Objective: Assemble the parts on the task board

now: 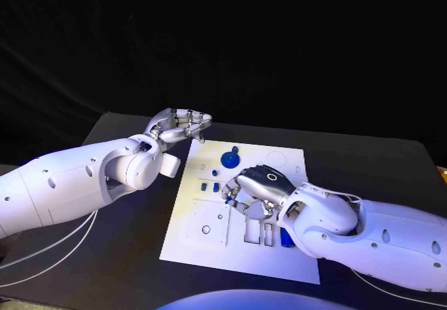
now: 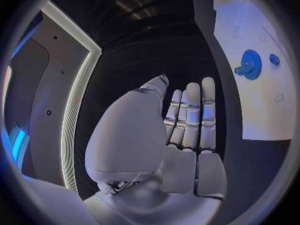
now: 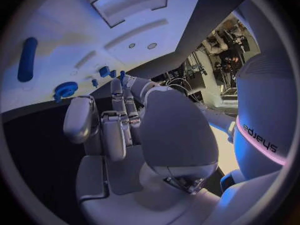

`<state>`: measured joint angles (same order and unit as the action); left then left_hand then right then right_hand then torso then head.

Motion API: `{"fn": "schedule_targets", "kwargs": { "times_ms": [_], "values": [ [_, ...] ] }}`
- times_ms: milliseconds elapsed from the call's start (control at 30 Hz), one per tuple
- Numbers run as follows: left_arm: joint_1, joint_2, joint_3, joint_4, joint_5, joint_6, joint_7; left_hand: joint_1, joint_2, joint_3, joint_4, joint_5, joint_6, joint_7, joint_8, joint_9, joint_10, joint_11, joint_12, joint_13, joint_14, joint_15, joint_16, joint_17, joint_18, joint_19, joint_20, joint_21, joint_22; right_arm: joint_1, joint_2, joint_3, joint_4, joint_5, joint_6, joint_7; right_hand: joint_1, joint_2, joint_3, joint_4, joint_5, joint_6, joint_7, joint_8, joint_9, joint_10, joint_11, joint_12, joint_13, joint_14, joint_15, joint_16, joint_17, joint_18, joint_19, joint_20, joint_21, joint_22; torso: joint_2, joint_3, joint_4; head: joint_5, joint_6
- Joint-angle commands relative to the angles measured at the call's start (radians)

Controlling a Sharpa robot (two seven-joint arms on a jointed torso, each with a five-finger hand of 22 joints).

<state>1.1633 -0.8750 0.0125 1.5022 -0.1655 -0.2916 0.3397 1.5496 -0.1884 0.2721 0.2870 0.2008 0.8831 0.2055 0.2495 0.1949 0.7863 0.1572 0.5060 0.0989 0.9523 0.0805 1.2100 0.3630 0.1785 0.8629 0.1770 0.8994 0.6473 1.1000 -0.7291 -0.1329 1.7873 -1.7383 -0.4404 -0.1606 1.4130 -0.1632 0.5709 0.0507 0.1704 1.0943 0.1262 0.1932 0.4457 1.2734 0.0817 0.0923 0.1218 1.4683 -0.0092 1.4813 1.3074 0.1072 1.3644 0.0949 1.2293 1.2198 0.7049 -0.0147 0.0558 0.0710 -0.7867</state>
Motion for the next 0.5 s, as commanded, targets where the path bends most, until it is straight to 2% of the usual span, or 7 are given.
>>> {"fn": "schedule_targets", "kwargs": {
  "times_ms": [33, 167, 367, 500],
  "values": [
    [0.001, 0.01, 0.001, -0.007, 0.013, -0.001, 0.014, 0.011, -0.001, 0.007, -0.002, -0.001, -0.003, 0.002, 0.005, -0.002, -0.007, -0.003, 0.005, -0.001, -0.007, 0.003, -0.005, -0.001, 0.005, 0.008, 0.002, -0.004, -0.001, -0.011, 0.016, -0.001, -0.013, 0.001, 0.016, 0.024, -0.009, 0.006, 0.003, -0.005, 0.004, 0.002, 0.006, 0.004, 0.0, 0.013, -0.02, -0.004, 0.001, 0.066, -0.005, 0.005, 0.073, -0.017, -0.004, -0.006, -0.003, -0.001, -0.005, -0.0044, 0.0009, 0.019, -0.009],
    [0.001, 0.016, 0.0, -0.012, 0.014, 0.0, 0.014, 0.011, -0.001, 0.007, -0.001, -0.001, -0.003, 0.002, 0.006, -0.001, -0.008, -0.003, 0.005, -0.001, -0.007, 0.003, -0.005, -0.001, 0.005, 0.008, 0.002, -0.004, -0.001, -0.023, 0.033, -0.003, -0.029, 0.0, 0.021, 0.024, -0.01, 0.007, 0.003, -0.005, 0.004, 0.002, 0.006, 0.004, 0.001, 0.013, -0.02, -0.004, 0.002, 0.067, -0.005, 0.005, 0.074, -0.017, -0.004, -0.005, -0.002, 0.0, -0.006, -0.0055, 0.0011, 0.033, -0.015],
    [0.001, 0.023, 0.0, -0.016, 0.015, 0.001, 0.013, 0.011, -0.001, 0.007, -0.001, -0.001, -0.003, 0.002, 0.006, -0.001, -0.008, -0.003, 0.005, -0.001, -0.007, 0.003, -0.005, -0.001, 0.005, 0.008, 0.002, -0.004, -0.001, -0.04, 0.058, -0.006, -0.052, -0.002, 0.028, 0.024, -0.012, 0.007, 0.003, -0.005, 0.004, 0.001, 0.006, 0.004, 0.001, 0.012, -0.02, -0.005, 0.002, 0.067, -0.005, 0.006, 0.075, -0.017, -0.005, -0.005, -0.004, -0.002, -0.004, -0.0043, 0.0024, 0.049, -0.024],
    [0.001, 0.025, -0.001, -0.017, 0.015, 0.001, 0.012, 0.011, -0.001, 0.008, -0.001, -0.001, -0.003, 0.002, 0.007, -0.001, -0.009, -0.003, 0.006, -0.001, -0.008, 0.003, -0.005, -0.002, 0.005, 0.008, 0.002, -0.004, -0.001, -0.049, 0.068, -0.007, -0.062, -0.003, 0.033, 0.024, -0.013, 0.007, 0.003, -0.004, 0.004, 0.001, 0.006, 0.004, 0.002, 0.012, -0.02, -0.005, 0.002, 0.066, -0.004, 0.005, 0.073, -0.017, -0.006, -0.005, -0.005, -0.002, -0.004, -0.0043, 0.0009, 0.059, -0.03]
  ]
}}
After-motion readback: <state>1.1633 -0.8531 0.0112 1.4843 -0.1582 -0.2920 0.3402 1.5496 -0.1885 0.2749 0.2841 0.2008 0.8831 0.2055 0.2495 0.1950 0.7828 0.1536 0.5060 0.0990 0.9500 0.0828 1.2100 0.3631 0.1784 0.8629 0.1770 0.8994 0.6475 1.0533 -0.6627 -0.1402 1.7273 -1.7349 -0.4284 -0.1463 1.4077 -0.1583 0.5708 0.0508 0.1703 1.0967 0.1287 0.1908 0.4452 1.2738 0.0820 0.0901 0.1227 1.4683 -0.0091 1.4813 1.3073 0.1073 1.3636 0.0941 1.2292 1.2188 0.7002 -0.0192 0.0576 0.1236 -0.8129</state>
